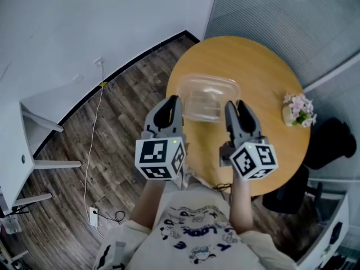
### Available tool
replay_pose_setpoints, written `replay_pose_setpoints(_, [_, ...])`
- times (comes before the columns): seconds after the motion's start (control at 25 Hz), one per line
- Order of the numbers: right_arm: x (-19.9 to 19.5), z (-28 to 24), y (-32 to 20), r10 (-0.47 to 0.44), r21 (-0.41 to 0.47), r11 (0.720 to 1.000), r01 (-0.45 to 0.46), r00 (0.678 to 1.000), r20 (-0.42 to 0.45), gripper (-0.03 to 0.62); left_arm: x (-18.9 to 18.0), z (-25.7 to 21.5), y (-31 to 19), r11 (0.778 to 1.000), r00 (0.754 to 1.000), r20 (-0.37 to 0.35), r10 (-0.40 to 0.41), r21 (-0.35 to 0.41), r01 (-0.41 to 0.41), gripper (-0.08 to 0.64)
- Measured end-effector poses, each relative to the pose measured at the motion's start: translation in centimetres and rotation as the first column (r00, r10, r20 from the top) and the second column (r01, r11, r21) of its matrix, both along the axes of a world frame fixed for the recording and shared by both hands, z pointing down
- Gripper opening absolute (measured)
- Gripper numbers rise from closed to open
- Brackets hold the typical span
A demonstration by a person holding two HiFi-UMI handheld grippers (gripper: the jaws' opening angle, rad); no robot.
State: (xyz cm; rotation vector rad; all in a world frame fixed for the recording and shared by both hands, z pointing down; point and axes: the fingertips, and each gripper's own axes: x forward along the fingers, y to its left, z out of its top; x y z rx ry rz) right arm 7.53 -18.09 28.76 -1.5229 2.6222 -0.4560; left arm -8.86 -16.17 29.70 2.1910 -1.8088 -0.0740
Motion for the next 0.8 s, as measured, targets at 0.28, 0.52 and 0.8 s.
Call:
replay_pose_setpoints(0.28, [0.4,-1.7,0.7,0.013,0.038,0.999,-0.013,1.000,0.001,0.130,0.4,-1.7,0.6,0.999,1.000,0.006,0.008,0.036,-0.008,0.023])
replay_pose_setpoints(0.52, [0.3,-2.4,1.2,0.019,0.055,0.998,-0.020,1.000,0.008,0.130,0.3,-2.6,1.0,0.998,1.000,0.010,0.008,0.057,-0.008,0.023])
replay_pose_setpoints(0.8, [0.7,-2.7,1.5,0.021,0.062,0.998,-0.022,1.000,0.017,0.129,0.6,-3.2,1.3,0.997,1.000,0.013,0.007,0.072,-0.008,0.023])
